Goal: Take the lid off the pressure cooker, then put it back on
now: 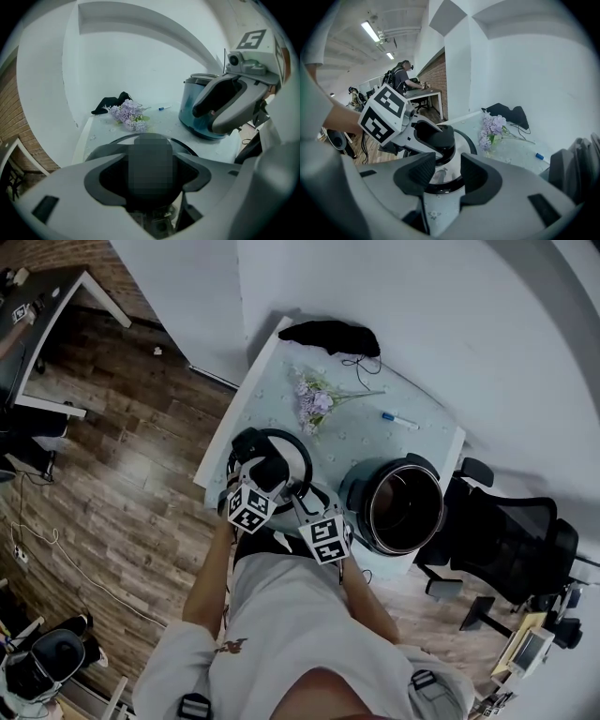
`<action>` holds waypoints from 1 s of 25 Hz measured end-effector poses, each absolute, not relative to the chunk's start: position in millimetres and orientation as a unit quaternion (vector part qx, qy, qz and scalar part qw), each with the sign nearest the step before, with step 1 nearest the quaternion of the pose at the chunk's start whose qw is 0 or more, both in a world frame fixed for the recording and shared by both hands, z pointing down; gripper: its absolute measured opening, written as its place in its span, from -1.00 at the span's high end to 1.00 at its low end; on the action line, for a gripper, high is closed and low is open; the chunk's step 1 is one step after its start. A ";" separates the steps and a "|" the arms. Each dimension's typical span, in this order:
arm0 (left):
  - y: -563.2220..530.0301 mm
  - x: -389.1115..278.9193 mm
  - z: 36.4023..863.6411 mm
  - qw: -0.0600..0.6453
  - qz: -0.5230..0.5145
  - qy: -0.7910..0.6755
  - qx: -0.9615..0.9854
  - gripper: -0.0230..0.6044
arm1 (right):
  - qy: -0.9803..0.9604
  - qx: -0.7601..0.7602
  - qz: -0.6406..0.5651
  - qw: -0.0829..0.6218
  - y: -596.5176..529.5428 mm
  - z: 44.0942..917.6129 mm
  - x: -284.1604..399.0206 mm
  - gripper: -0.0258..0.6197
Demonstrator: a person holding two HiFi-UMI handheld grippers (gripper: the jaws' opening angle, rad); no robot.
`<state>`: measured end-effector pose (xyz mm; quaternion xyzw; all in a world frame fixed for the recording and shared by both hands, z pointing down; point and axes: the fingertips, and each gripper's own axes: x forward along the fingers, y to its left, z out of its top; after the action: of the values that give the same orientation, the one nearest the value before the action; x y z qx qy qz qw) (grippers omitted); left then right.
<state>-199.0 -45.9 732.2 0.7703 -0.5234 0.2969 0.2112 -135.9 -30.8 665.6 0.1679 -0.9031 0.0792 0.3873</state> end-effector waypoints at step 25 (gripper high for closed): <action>-25.6 -210.0 711.5 0.226 0.312 -0.523 0.761 -0.13 | -0.911 0.170 0.106 0.361 -41.7 660.8 -144.6 0.40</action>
<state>-210.0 -25.6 711.5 0.7606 -0.5226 0.3119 0.2259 -144.6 -41.7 660.8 0.1702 -0.9109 0.1056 0.3607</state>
